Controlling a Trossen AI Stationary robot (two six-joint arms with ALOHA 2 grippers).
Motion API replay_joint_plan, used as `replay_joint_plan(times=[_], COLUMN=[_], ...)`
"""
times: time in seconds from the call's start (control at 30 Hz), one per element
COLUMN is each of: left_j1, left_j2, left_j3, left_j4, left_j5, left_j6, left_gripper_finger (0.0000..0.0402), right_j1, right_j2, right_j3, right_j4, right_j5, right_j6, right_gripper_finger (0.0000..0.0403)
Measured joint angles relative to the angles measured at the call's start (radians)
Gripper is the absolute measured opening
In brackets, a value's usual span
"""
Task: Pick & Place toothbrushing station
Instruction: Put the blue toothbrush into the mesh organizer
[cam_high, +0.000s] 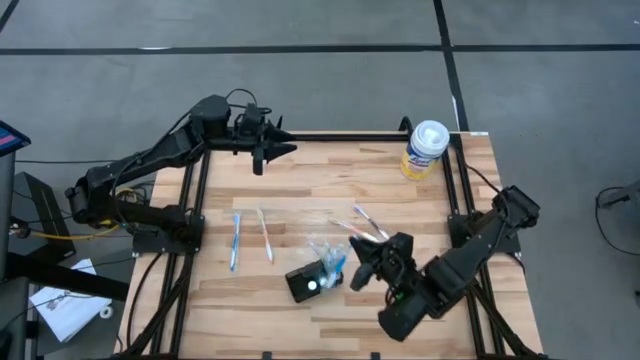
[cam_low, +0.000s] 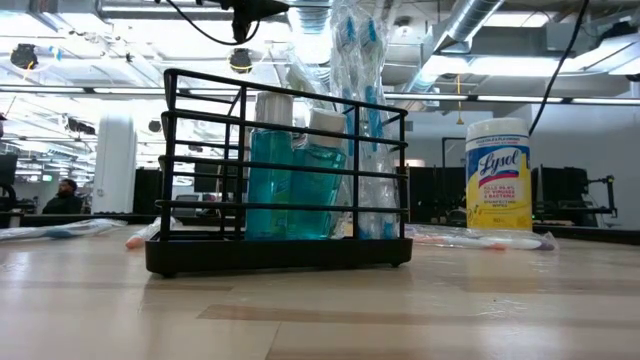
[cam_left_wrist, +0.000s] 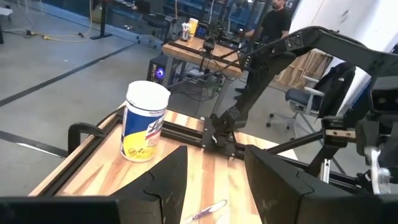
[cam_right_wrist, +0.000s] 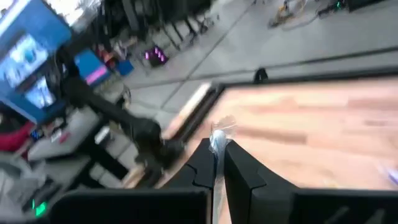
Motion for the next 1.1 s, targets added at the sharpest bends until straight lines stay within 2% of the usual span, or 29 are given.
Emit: replay_joint_plan(times=[0.1,0.27,0.43,0.53,0.7,0.87,1.1], left_j1=[0.000,0.000,0.000,0.000,0.001,0.006,0.023], left_j2=[0.000,0.000,0.000,0.000,0.000,0.000,0.000], left_j3=[0.000,0.000,0.000,0.000,0.000,0.000,0.000], left_j4=[0.000,-0.004,-0.008,-0.012,-0.012,-0.012,-0.017], left_j5=[0.003,0.003,0.003,0.003,-0.005,-0.007,-0.011], left_j6=[0.004,0.003,0.002,-0.001,0.004,0.014,0.043], left_gripper_finger=[0.0156,0.0156,0.0156,0.0156,0.0156,0.0156,0.0156], right_j1=[0.016,0.014,0.000,-0.023,-0.064,-0.094,-0.066], right_j2=[0.003,0.017,0.027,0.027,0.027,0.027,0.045], right_j3=[-0.002,-0.002,-0.001,0.000,0.000,0.000,0.002], right_j4=[-0.125,-0.380,-0.527,-0.522,-0.499,-0.364,-0.218], right_j5=[-0.043,-0.177,-0.200,-0.181,-0.084,-0.076,-0.027], right_j6=[0.098,0.314,0.435,0.406,0.340,0.131,-0.010], right_gripper_finger=[0.0005,0.0005,0.0005,0.0005,0.0005,0.0005,0.0005])
